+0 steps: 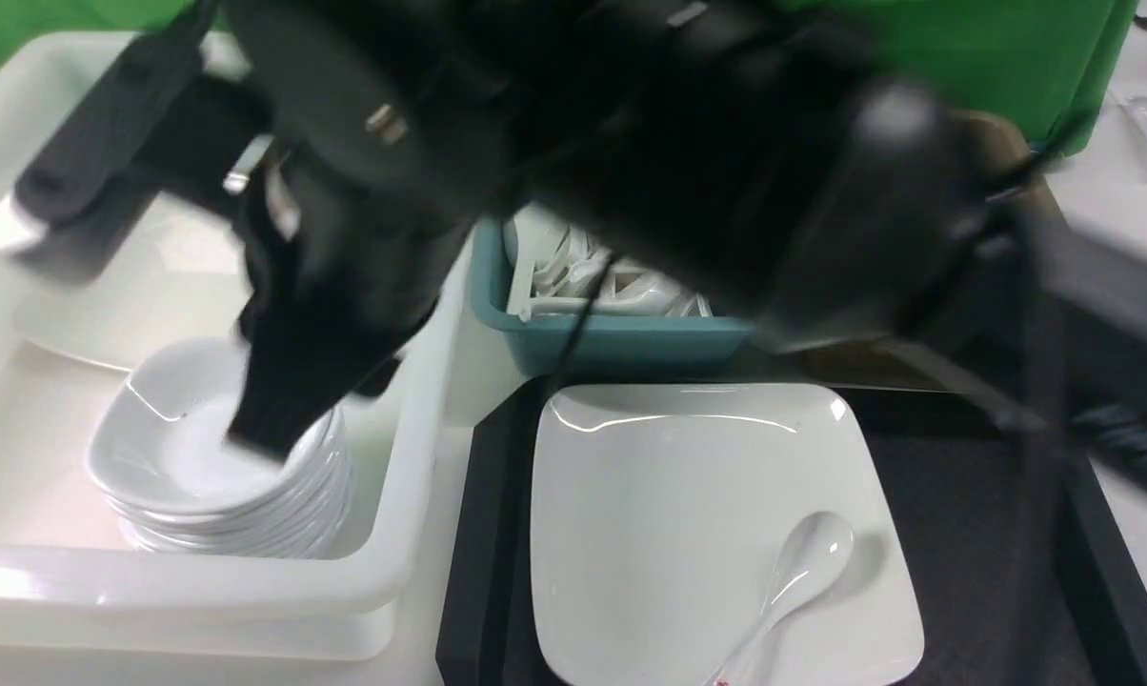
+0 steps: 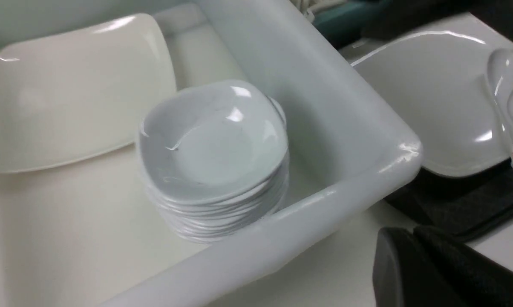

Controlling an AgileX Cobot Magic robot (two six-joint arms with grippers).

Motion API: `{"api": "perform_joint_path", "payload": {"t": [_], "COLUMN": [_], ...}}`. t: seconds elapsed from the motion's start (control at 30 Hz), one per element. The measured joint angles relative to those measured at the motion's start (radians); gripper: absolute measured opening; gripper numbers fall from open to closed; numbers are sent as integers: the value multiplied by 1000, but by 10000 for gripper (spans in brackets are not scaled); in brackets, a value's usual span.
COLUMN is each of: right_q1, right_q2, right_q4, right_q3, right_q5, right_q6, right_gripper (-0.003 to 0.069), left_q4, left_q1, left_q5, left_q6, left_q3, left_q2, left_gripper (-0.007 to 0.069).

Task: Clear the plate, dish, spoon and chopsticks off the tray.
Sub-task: Use the left arm to grab a soup spoon from the plate

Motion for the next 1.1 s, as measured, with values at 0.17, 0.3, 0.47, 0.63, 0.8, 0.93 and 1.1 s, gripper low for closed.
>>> {"api": "perform_joint_path", "payload": {"t": [0.17, 0.3, 0.47, 0.63, 0.8, 0.93, 1.1], "right_q1": [-55, -135, -212, -253, -257, -257, -257], "right_q2": [-207, -509, -799, -1060, -1220, -1305, -1346], "right_q4": [-15, -23, -28, -29, -29, -29, -29], "right_q3": [257, 639, 984, 1242, 1363, 1395, 1403], "right_q5": [0, -2, -9, -47, -86, -94, -95], "right_q6": [92, 200, 306, 371, 377, 378, 373], "right_gripper": [60, 58, 80, 88, 90, 92, 108], "left_q4": [-150, -265, -373, -387, -313, -265, -205], "left_q1": [-9, -9, -28, -149, -300, -360, -364], "left_q5": [-79, -179, -253, -283, -270, -210, -197], "left_q6": [73, 158, 251, 254, 144, 101, 80], "left_q3": [0, -4, -50, -207, -388, -528, -610], "left_q2": [178, 375, 635, 938, 1192, 1373, 1496], "left_gripper": [17, 17, 17, 17, 34, 148, 353]}}
